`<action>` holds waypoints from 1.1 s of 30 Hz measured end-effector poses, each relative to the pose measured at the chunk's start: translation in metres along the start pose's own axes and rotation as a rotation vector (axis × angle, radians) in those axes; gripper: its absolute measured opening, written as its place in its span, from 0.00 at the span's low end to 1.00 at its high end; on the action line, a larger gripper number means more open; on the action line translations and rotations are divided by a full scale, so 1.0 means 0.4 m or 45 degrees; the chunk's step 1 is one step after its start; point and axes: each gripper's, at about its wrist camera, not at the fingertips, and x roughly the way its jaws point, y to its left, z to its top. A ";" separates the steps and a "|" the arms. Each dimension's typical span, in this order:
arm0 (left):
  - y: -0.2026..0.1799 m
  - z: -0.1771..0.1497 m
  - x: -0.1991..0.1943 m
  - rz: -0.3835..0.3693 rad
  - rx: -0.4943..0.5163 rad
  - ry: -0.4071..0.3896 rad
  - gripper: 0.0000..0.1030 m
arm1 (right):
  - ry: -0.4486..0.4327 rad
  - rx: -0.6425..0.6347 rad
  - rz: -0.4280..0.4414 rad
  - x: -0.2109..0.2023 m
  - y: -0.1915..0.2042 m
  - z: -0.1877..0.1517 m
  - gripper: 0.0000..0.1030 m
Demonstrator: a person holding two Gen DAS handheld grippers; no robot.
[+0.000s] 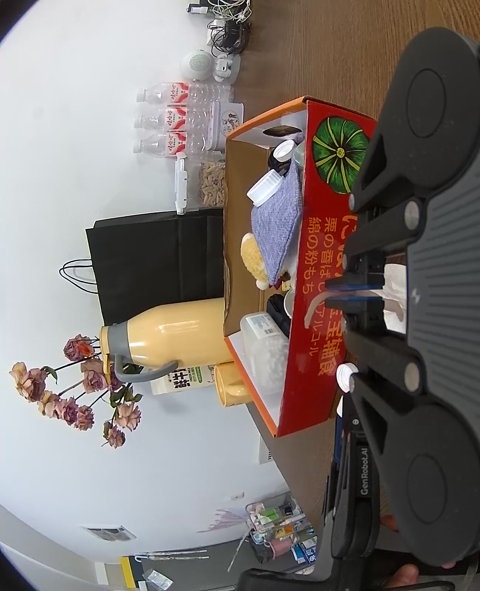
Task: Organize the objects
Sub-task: 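Carry the small white cap and tissue strand over the box and release them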
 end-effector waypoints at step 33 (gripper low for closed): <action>-0.112 0.296 0.132 0.098 -0.090 -0.292 0.27 | -0.148 0.027 -0.195 0.200 -0.096 0.253 0.02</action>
